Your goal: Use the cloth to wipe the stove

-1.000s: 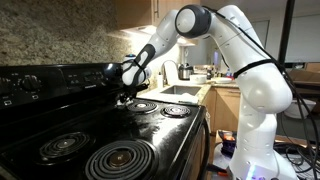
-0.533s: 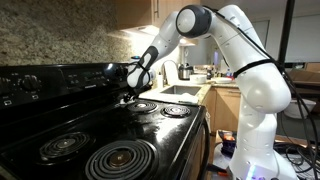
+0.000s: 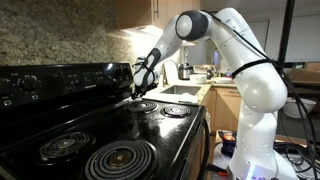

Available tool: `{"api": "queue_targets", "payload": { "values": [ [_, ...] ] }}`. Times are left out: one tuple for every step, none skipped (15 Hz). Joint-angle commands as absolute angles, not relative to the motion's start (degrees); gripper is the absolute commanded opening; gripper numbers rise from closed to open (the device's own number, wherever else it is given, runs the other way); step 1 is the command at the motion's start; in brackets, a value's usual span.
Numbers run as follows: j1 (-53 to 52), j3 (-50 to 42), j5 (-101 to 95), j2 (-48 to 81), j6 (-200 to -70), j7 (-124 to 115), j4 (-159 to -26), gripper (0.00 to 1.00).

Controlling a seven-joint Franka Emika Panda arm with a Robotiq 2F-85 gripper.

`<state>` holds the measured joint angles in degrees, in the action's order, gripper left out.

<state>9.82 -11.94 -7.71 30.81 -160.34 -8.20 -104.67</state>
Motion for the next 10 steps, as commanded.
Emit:
{"api": "queue_targets", "payload": {
  "values": [
    [12.75,-11.34,-5.68,32.48,-158.39,-3.80,-102.66,0.08],
    [14.07,-10.32,-5.23,31.47,-158.17,-1.63,-104.24,0.08],
    [14.91,-9.43,-5.01,30.10,-157.89,0.67,-106.28,0.08],
    [16.30,-7.95,-4.43,28.65,-157.11,4.02,-108.52,0.08],
    [17.45,-7.11,-3.88,27.51,-156.59,6.45,-110.23,0.08],
    [18.47,-6.53,-3.40,26.58,-155.85,8.72,-111.58,0.08],
    [19.83,-5.81,-2.48,25.18,-153.87,11.36,-112.96,0.08],
    [20.47,-6.08,-2.21,24.05,-152.48,12.90,-114.08,0.08],
    [20.77,-6.70,-2.21,22.70,-151.31,13.94,-115.52,0.08],
    [20.61,-7.46,-2.30,21.30,-150.22,14.09,-116.74,0.08]
  ]
}}
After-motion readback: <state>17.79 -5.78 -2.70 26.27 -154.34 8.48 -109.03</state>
